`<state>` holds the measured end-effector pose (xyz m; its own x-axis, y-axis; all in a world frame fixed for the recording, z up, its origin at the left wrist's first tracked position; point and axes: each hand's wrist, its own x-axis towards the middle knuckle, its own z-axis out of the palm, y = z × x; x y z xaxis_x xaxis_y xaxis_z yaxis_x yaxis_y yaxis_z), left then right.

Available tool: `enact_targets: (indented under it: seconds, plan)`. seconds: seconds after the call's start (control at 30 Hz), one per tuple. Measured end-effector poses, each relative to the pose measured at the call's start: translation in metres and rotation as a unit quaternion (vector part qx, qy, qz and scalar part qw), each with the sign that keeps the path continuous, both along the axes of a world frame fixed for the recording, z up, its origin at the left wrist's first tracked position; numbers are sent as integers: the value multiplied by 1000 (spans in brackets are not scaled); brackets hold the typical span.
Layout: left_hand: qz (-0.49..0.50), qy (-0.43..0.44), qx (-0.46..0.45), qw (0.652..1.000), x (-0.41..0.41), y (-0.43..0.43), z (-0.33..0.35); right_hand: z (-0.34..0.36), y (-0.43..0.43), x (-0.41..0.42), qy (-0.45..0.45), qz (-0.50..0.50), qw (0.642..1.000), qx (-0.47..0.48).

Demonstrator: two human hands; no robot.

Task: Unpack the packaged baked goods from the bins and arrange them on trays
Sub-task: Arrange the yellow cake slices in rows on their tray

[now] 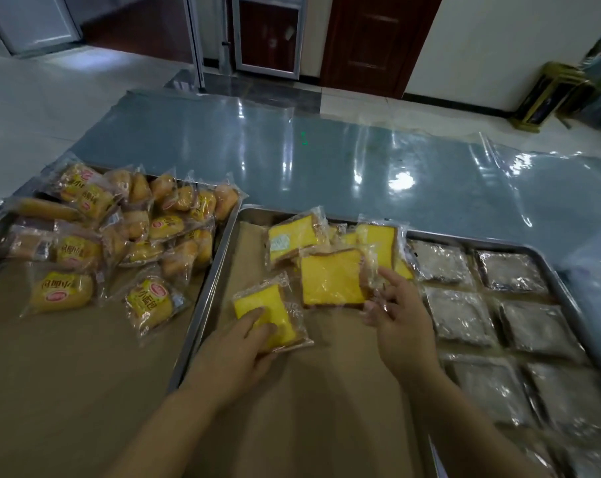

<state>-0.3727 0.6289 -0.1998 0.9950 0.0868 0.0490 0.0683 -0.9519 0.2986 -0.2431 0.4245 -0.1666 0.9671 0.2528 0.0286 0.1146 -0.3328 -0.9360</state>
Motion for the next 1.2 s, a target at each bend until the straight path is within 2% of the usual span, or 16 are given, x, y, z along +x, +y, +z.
enact_targets:
  seconds: [0.13,0.3,0.37,0.47,0.53,0.6,0.67,0.77,0.83,0.9,1.03,1.2]
  plan:
    - [-14,49,53,997,-16,-30,-5,-8,-39,-21,36,-24,999,7]
    - [2,73,23,997,-26,-41,-9,-19,-72,-44,130,-54,990,-21]
    - [6,84,17,996,-28,-40,-10,-20,-79,-51,149,-35,985,-77]
    - [16,104,36,994,-37,-43,-7,-14,-88,-64,128,-12,970,-208]
    - [31,114,76,990,-45,-46,-5,-8,-92,-71,110,40,937,-328]
    - [47,125,96,986,-53,-50,-5,-3,-93,-80,88,118,872,-467]
    - [69,138,95,983,-63,-54,-6,-2,-89,-89,30,145,832,-535]
    - [89,136,117,980,-72,-60,-4,-7,-79,-97,-87,116,826,-545]
    - [74,120,113,984,-75,-60,-5,-16,-69,-97,-130,128,834,-520]
    - [22,110,72,991,-76,-56,-8,-25,-59,-98,-138,182,844,-485]
    - [-57,143,28,988,-79,-42,-12,-39,-55,-99,-147,250,818,-496]
    - [-49,150,87,984,-86,-44,-6,-40,-70,-103,-118,270,830,-473]
